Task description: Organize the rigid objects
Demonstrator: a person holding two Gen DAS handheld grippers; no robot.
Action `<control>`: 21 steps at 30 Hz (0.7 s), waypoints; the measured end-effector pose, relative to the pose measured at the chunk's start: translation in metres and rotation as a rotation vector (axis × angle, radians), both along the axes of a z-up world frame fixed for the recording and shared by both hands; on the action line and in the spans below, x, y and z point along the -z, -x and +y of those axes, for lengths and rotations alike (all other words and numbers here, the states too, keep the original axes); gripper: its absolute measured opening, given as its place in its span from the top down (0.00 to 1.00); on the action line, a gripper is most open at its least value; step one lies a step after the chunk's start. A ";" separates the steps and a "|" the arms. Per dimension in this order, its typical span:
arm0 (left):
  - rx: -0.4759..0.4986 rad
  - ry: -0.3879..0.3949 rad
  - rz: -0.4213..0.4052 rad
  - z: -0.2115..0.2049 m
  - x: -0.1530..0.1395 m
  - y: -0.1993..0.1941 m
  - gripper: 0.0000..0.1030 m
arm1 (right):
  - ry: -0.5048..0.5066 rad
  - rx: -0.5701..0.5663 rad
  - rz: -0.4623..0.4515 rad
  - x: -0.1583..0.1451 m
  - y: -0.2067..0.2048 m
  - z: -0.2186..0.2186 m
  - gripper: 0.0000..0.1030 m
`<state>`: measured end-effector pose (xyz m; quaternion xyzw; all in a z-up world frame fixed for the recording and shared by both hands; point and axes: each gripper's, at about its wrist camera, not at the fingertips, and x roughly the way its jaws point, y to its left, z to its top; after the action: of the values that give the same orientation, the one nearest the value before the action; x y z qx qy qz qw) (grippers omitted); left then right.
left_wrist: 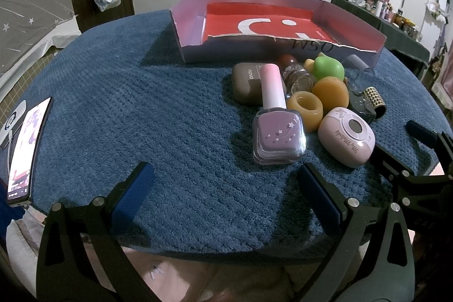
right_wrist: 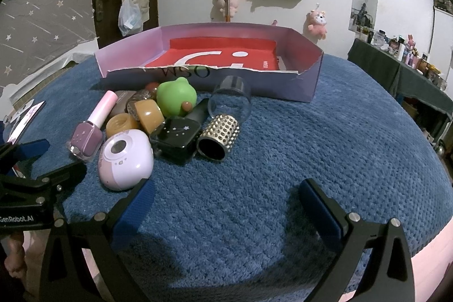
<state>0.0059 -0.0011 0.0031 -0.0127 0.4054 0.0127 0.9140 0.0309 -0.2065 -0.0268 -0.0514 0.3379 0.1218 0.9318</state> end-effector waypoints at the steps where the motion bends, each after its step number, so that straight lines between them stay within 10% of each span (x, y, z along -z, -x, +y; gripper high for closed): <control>1: 0.002 -0.001 0.000 0.000 0.000 0.000 0.00 | 0.003 -0.003 -0.004 0.002 0.000 0.002 0.00; 21: 0.035 -0.002 -0.008 -0.011 0.001 -0.022 0.05 | 0.059 0.004 -0.024 -0.002 -0.020 -0.008 0.11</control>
<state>0.0274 -0.0125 0.0020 -0.0048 0.4020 -0.0031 0.9156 0.0508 -0.2144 -0.0249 -0.0794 0.3303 0.1092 0.9342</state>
